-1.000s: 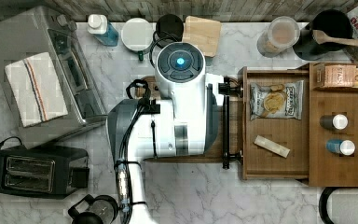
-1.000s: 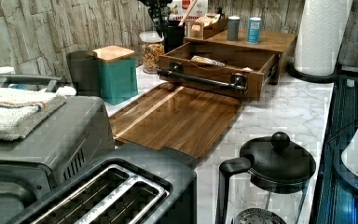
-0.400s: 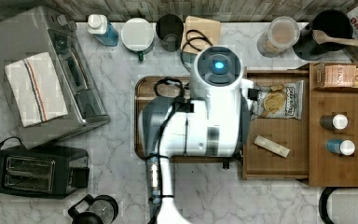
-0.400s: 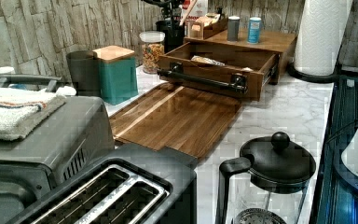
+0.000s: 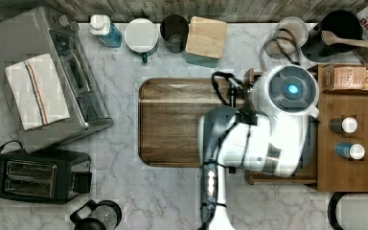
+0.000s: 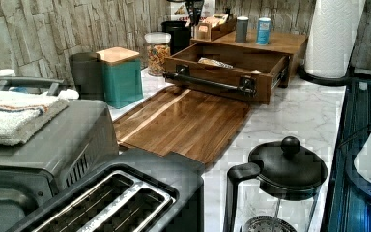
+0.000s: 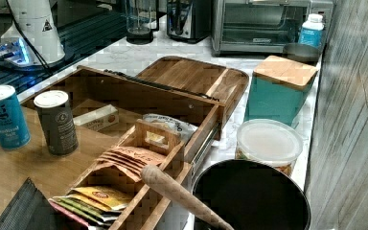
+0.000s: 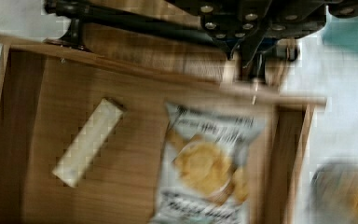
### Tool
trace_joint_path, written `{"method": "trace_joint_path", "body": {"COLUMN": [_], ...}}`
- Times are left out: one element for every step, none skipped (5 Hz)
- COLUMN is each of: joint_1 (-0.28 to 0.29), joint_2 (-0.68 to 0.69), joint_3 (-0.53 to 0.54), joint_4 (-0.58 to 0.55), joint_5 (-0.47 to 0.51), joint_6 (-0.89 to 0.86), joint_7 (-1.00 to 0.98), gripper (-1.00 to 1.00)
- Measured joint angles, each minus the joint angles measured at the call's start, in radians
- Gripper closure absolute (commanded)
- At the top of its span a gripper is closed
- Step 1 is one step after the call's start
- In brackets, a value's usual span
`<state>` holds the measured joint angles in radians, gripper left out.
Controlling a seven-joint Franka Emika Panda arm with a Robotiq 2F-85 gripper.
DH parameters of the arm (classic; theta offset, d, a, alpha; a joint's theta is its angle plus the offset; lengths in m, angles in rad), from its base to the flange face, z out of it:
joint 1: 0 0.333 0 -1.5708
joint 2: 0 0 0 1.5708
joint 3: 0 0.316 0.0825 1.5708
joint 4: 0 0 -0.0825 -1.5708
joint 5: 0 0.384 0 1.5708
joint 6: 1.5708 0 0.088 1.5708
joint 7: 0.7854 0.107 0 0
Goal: Pick up the butter.
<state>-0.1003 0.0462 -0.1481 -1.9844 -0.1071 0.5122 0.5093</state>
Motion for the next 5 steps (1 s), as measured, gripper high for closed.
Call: {"method": "trace_joint_path", "body": {"joint_1": [-0.052,-0.089,-0.121,-0.137,-0.139], "joint_2": [-0.047,-0.076,-0.075,-0.046,0.012], "joint_3": [-0.032,-0.067,-0.079,-0.079,-0.094], "joint_4": [-0.072,-0.123,-0.154,-0.162,-0.162], "joint_5": [0.000,0.001,0.011,0.048,0.225], "joint_6": [0.008,-0.004,0.067,0.149,0.164], "joint_7": [0.170,0.208,0.208,0.208,0.181], "gripper": [-1.00,-1.00,-1.00,-1.00,-1.00]}}
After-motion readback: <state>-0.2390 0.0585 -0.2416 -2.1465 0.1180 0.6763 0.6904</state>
